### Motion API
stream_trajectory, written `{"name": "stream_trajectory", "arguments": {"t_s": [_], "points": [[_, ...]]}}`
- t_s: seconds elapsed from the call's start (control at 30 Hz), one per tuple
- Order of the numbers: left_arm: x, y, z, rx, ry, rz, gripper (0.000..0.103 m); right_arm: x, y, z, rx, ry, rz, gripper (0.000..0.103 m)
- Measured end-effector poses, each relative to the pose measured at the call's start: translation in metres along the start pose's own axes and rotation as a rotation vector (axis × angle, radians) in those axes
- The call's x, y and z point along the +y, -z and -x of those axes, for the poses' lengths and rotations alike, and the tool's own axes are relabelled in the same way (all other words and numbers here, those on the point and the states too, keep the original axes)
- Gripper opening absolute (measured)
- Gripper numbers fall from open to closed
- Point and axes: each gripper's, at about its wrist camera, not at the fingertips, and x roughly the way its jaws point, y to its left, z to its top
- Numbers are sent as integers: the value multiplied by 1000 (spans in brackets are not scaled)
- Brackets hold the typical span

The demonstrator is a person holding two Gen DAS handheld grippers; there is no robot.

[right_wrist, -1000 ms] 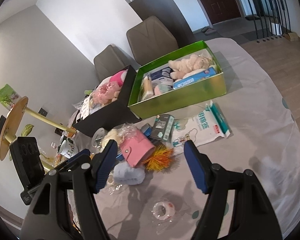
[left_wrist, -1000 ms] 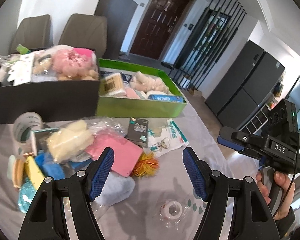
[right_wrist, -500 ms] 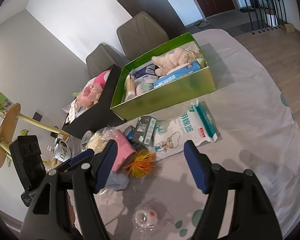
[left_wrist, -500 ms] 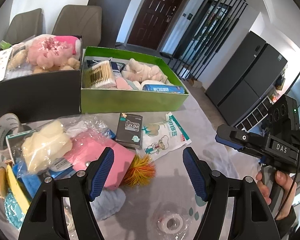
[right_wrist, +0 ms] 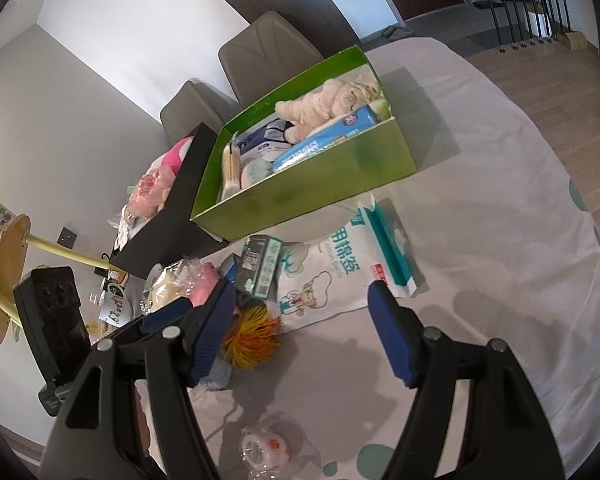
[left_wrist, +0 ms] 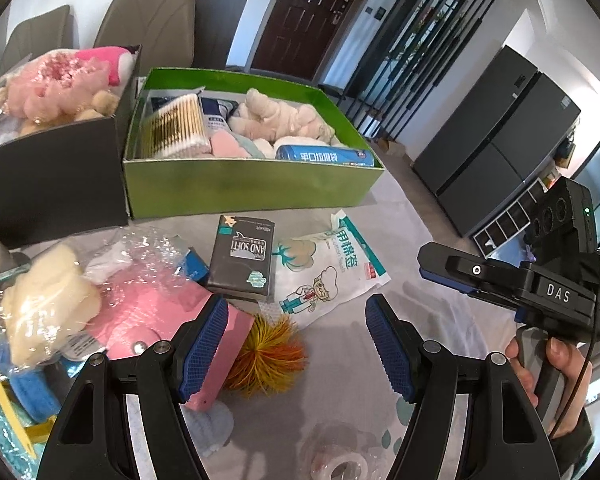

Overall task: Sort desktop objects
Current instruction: 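Move the left gripper down to the white cotton swab bag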

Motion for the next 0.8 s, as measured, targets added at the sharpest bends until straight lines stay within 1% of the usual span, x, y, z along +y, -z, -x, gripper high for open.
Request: {"name": "stream_trajectory", "arguments": {"t_s": [0.17, 0.27, 0.33, 0.53, 0.63, 0.67, 0.8], "points": [[-1, -3, -13, 46, 9, 25, 72, -8, -2, -8, 11, -8, -11, 69], [-1, -3, -21, 69, 3, 34, 72, -13, -4, -12, 18, -11, -17, 69], [1, -3, -27, 92, 9, 56, 72, -17, -4, -14, 23, -13, -23, 69], [2, -10, -36, 121, 28, 113, 72, -27, -6, -22, 34, -25, -42, 69], [-3, -13, -43, 149, 33, 120, 72, -32, -6, -24, 38, -30, -49, 69], [-4, -14, -46, 160, 30, 120, 72, -33, -7, -25, 38, -31, -52, 69], [-8, -13, -62, 235, -24, 134, 72, -38, -8, -27, 42, -35, -59, 69]]}}
